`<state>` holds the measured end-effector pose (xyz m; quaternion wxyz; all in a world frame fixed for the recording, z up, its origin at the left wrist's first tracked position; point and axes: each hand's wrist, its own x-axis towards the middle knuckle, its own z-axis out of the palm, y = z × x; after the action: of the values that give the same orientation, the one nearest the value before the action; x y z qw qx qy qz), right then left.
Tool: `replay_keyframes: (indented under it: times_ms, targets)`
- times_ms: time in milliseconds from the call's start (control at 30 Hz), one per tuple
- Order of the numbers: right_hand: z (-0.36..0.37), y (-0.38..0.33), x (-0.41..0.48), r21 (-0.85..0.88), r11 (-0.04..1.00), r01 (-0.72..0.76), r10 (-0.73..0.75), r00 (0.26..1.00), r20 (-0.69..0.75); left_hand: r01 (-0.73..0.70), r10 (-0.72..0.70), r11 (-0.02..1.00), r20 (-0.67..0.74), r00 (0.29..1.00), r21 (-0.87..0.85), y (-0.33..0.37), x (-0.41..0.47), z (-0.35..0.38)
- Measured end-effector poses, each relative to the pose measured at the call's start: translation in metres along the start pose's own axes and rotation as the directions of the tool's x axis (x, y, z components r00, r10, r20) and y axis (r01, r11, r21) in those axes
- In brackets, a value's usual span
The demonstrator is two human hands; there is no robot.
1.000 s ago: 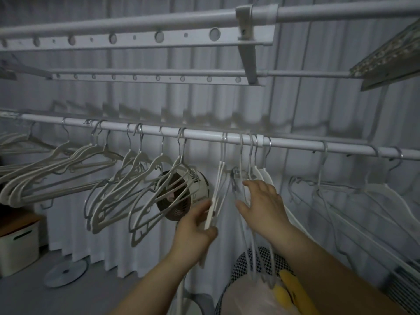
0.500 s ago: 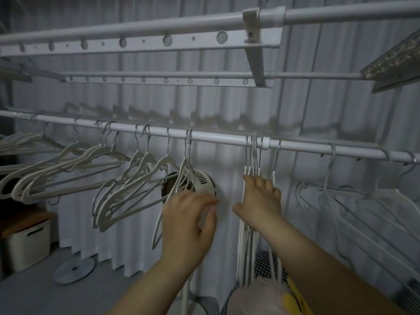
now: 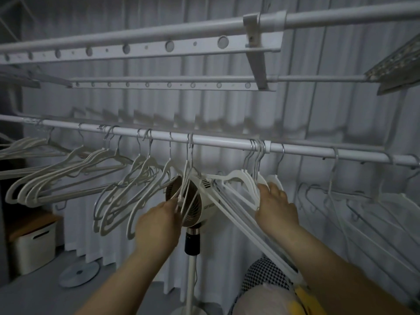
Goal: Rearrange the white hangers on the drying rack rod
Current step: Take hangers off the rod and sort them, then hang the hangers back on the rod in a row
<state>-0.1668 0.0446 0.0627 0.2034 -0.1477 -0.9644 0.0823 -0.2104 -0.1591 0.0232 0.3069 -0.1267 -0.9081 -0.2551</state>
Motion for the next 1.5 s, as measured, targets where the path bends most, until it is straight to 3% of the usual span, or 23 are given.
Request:
replay_keyframes:
  times_ms: [133,200,300,467,633,933,1133,1300,1367,1433,1500]
  targets:
    - [-0.001,0.004,-0.001,-0.013,1.000,0.003,-0.003,1.000,-0.009,0.017,-0.038,0.969,-0.080,0.996,-0.248,0.004,0.003,-0.007]
    - [-0.001,0.005,-0.001,-0.017,1.000,0.007,-0.007,1.000,-0.017,-0.025,-0.024,0.953,-0.157,0.987,-0.303,0.007,0.007,-0.012]
    - [-0.002,0.005,-0.003,-0.046,0.999,0.025,-0.026,1.000,-0.016,-0.033,-0.022,0.933,-0.149,0.989,-0.359,0.014,0.018,-0.016]
    - [-0.005,0.011,-0.007,-0.094,0.995,0.017,-0.018,1.000,-0.013,-0.056,0.015,0.953,-0.140,0.990,-0.298,0.028,0.036,-0.010]
    - [-0.007,0.017,-0.013,-0.109,0.993,0.048,-0.051,0.998,-0.027,-0.045,0.040,0.975,-0.025,0.999,-0.216,0.034,0.045,0.004]
    - [-0.003,0.016,-0.016,-0.228,0.972,0.046,-0.058,0.997,-0.046,0.033,-0.046,0.952,-0.034,0.998,-0.305,-0.001,0.010,-0.004]
    - [-0.003,0.008,-0.023,-0.323,0.946,-0.029,0.018,0.999,-0.036,0.075,-0.050,0.972,0.113,0.992,-0.221,-0.027,-0.018,-0.014]
    - [0.004,-0.024,-0.036,-0.303,0.945,0.123,-0.190,0.961,-0.203,0.045,-0.005,0.957,0.138,0.990,-0.288,-0.058,-0.044,-0.038]
    - [0.013,-0.050,-0.044,-0.237,0.945,0.226,-0.263,0.955,-0.138,0.072,-0.021,0.941,0.155,0.988,-0.332,-0.078,-0.056,-0.057]
    - [0.029,-0.080,-0.054,-0.186,0.941,0.282,-0.263,0.957,0.122,0.081,-0.014,0.920,0.173,0.985,-0.384,-0.101,-0.070,-0.078]
    - [0.045,-0.109,-0.066,-0.154,0.939,0.307,-0.232,0.898,0.372,0.094,-0.015,0.896,0.182,0.983,-0.435,-0.124,-0.083,-0.101]
